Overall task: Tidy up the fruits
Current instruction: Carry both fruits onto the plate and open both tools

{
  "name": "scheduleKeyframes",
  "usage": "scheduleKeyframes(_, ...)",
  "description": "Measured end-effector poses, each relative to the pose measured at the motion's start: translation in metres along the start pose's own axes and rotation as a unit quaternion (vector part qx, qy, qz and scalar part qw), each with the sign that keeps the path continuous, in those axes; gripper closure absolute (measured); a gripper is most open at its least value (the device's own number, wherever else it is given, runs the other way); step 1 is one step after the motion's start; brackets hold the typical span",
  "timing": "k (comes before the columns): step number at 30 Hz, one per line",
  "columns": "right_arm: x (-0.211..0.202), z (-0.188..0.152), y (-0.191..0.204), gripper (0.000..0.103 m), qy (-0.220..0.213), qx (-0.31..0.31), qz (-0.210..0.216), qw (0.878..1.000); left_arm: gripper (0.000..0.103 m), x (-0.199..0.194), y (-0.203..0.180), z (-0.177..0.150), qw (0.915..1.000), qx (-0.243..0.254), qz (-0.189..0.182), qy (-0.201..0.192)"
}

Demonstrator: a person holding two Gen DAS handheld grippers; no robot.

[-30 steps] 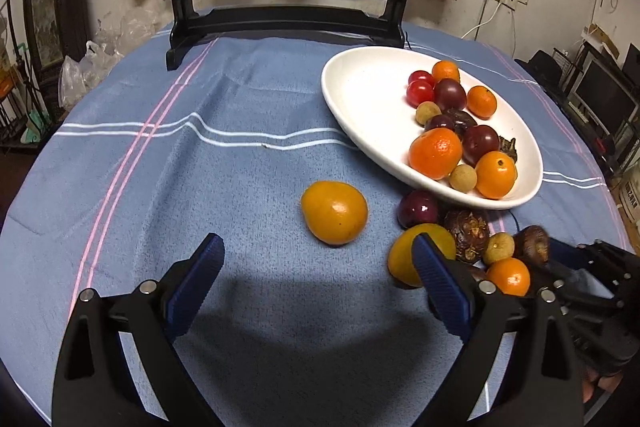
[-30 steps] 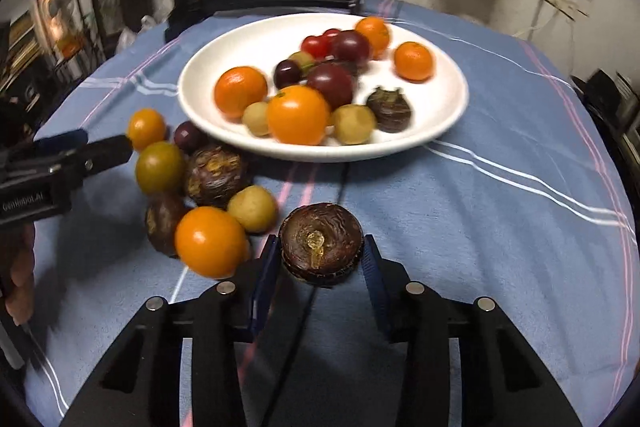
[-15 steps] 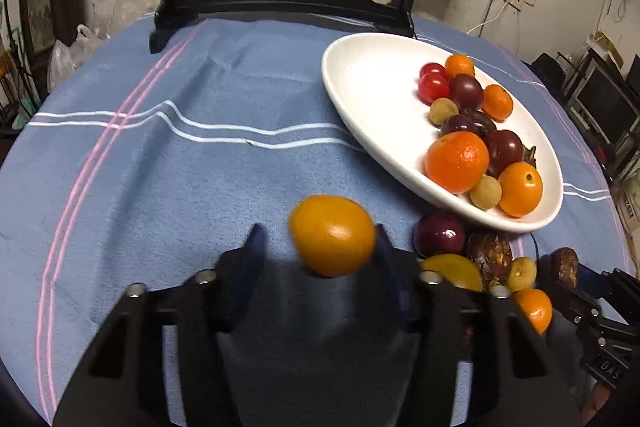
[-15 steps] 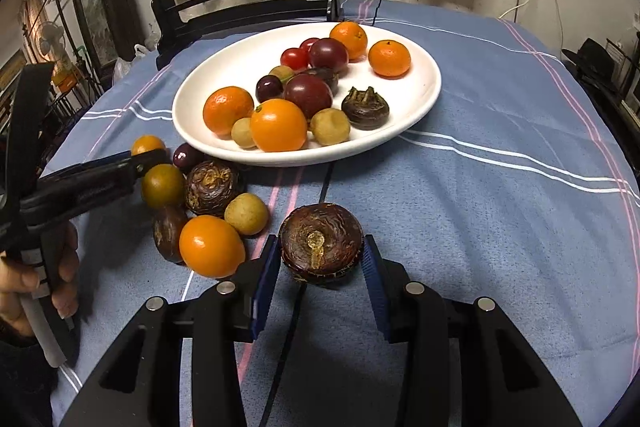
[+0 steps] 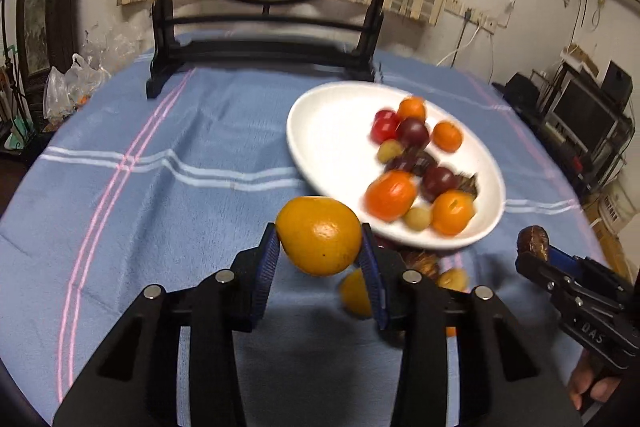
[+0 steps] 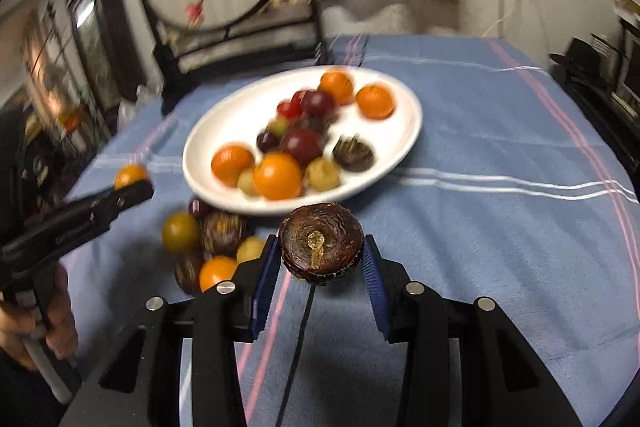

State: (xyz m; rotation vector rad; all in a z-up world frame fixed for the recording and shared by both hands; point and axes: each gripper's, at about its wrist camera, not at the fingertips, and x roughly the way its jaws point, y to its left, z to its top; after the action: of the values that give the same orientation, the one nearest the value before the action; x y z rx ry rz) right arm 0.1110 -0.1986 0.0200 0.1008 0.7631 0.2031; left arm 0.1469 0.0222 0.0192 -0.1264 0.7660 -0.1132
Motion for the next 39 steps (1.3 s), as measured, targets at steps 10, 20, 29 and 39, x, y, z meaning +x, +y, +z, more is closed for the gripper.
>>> scheduleKeyframes(10, 0.016, 0.061, 0.006, 0.061, -0.032, 0.004, -0.005, 0.999, 0.064, 0.024, -0.034, 0.06, 0.9996, 0.02, -0.021, -0.007)
scheduleKeyframes(20, 0.069, 0.058, -0.021, 0.042, 0.001, 0.112, 0.047, 0.993, 0.024, 0.08, -0.028, 0.057, 0.9993, -0.007, -0.001, 0.036)
scheduleKeyframes(29, 0.051, 0.047, -0.04, 0.041, 0.009, 0.131, 0.043, 0.99, 0.017, 0.053, -0.01, 0.041, 0.9991, -0.039, -0.012, 0.013)
scheduleKeyframes(39, 0.028, 0.016, -0.036, 0.04, 0.022, 0.103, 0.034, 0.994, 0.016, 0.032, 0.009, 0.008, 0.9985, -0.051, 0.0, 0.02)
